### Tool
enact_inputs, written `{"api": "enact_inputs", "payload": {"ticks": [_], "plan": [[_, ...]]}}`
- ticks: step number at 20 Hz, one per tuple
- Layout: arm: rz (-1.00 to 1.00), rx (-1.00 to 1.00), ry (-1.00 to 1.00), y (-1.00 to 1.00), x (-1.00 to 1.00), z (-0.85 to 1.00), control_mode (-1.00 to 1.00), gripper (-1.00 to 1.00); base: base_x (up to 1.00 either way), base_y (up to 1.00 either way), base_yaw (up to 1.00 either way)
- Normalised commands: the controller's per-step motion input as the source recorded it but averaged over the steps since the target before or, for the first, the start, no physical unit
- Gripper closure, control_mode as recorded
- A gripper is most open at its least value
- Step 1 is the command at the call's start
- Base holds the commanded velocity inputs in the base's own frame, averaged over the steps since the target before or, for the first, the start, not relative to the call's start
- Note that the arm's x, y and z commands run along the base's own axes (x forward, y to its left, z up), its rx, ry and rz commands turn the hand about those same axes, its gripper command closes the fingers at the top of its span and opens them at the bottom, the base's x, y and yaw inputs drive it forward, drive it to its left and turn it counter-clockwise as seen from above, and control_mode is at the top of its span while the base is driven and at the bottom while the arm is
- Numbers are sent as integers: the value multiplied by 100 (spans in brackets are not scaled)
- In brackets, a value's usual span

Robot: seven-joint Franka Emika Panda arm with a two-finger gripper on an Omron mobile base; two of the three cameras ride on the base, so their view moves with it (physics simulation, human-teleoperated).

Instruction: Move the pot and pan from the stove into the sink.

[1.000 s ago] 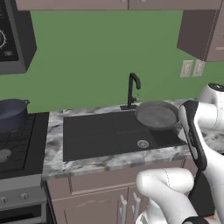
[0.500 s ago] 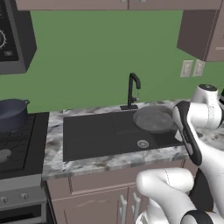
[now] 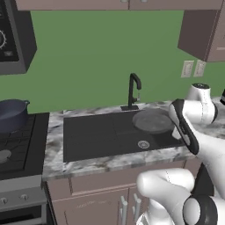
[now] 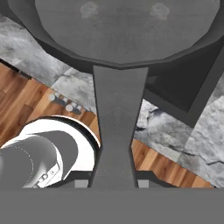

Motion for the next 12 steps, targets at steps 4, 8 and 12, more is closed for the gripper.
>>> {"api": "enact_inputs", "payload": {"ticks": [4,8,12], "plan": [[0,0,7,-7,32,-14,-100,100,0,0,0],[0,0,7,-6,33,-16,-100,100,0,0,0],[0,0,6,-4,36,-20,-100,100,0,0,0]]}}
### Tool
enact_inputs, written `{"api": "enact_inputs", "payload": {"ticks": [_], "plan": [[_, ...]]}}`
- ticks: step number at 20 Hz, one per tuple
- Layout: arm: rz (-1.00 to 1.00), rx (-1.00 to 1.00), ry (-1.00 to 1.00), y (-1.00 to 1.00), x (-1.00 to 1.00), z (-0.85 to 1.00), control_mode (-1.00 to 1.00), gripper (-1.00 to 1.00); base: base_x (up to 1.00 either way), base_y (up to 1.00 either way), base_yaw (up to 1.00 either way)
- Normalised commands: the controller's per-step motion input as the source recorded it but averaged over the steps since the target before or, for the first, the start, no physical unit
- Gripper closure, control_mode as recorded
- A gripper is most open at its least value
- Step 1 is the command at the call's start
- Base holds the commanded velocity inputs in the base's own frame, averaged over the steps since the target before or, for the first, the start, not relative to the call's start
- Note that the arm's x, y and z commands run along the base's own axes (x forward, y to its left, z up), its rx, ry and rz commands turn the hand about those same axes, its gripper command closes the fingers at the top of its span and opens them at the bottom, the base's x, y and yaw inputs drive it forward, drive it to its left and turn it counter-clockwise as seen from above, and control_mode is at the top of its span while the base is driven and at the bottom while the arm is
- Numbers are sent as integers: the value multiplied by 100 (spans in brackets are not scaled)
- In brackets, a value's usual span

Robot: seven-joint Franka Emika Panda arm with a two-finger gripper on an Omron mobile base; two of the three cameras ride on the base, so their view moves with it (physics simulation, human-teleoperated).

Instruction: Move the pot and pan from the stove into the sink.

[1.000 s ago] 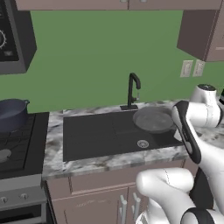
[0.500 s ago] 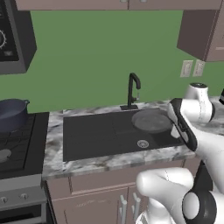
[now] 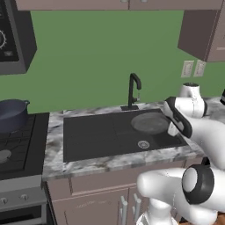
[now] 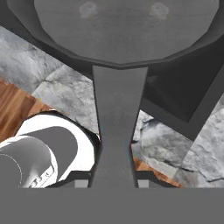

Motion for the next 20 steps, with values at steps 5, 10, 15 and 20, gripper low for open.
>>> {"api": "enact_inputs", "payload": {"ticks": [5,10,15,20], "plan": [[0,0,6,-2,37,-26,-100,100,0,0,0],[0,0,7,0,42,-29,-100,100,0,0,0],[0,0,7,0,46,-30,-100,100,0,0,0],[0,0,7,0,47,-32,-100,100,0,0,0]]}}
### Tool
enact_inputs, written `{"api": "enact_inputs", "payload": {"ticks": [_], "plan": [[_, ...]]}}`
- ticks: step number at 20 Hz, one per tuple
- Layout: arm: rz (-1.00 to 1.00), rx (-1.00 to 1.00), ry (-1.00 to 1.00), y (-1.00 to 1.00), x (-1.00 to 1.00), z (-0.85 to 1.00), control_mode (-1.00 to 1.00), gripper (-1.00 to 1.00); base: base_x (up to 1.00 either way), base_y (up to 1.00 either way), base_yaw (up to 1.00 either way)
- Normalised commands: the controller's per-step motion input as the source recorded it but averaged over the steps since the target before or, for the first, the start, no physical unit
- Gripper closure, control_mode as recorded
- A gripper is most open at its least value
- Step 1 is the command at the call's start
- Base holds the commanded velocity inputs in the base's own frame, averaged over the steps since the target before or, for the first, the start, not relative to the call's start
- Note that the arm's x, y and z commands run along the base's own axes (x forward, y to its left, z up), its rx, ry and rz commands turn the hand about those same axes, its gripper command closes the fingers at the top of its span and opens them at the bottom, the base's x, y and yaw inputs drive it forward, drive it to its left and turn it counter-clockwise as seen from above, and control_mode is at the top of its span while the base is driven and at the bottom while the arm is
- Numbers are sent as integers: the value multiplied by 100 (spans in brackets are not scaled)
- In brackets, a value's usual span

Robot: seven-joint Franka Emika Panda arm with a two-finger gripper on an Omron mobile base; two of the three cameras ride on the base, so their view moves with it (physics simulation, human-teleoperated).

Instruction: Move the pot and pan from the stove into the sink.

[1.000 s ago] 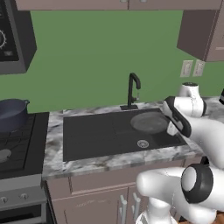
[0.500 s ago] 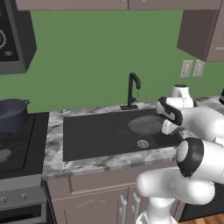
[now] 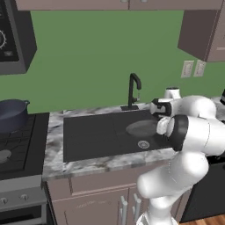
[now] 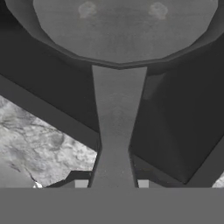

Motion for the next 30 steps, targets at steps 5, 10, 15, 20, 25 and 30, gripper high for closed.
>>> {"api": "enact_inputs", "payload": {"ticks": [5,10,15,20,25,30], "plan": [[0,0,6,-1,46,-34,-100,100,0,0,0],[0,0,5,-2,44,-34,-100,100,0,0,0],[0,0,1,-5,33,-41,-100,100,0,0,0],[0,0,0,-9,23,-45,-100,100,0,0,0],[0,0,-2,-9,15,-41,-100,100,0,0,0],[0,0,0,0,2,-6,-100,-100,0,0,0]]}}
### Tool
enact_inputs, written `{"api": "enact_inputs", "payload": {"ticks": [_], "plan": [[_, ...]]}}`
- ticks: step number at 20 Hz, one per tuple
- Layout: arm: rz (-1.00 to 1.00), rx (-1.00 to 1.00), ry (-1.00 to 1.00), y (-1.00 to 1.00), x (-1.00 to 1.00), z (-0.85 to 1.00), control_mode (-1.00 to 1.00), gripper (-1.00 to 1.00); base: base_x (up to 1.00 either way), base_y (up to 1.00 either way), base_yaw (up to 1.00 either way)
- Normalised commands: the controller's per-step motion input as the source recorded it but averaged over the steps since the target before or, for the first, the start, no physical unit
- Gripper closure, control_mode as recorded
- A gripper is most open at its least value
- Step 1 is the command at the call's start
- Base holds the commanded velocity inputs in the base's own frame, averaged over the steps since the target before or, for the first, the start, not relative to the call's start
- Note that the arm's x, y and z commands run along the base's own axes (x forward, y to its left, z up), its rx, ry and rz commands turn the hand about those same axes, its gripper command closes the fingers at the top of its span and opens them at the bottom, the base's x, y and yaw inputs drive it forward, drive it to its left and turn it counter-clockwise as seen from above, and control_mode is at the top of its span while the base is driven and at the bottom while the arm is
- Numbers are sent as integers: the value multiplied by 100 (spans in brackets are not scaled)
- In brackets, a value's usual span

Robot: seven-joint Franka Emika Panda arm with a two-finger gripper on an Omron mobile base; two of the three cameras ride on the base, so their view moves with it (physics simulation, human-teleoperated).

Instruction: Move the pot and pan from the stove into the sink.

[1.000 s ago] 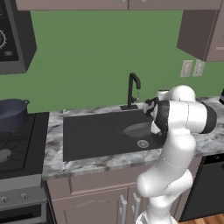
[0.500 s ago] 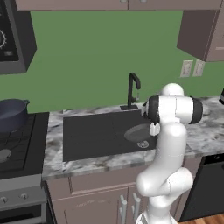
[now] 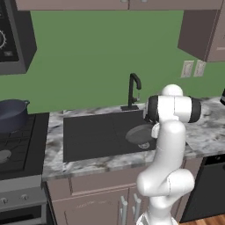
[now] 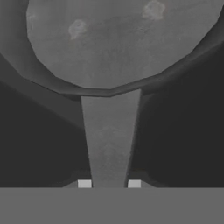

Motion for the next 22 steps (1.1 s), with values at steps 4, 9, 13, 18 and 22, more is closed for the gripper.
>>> {"api": "enact_inputs", "payload": {"ticks": [4,9,13,18,22], "plan": [[-2,0,0,0,1,1,-100,-100,0,0,0],[-9,5,-6,8,0,54,-100,-100,0,0,0],[-6,11,-10,1,-4,92,-100,-100,0,0,0],[-1,13,-12,0,-26,89,-100,-100,0,0,0],[0,11,-13,7,-47,79,-100,-100,0,0,0]]}}
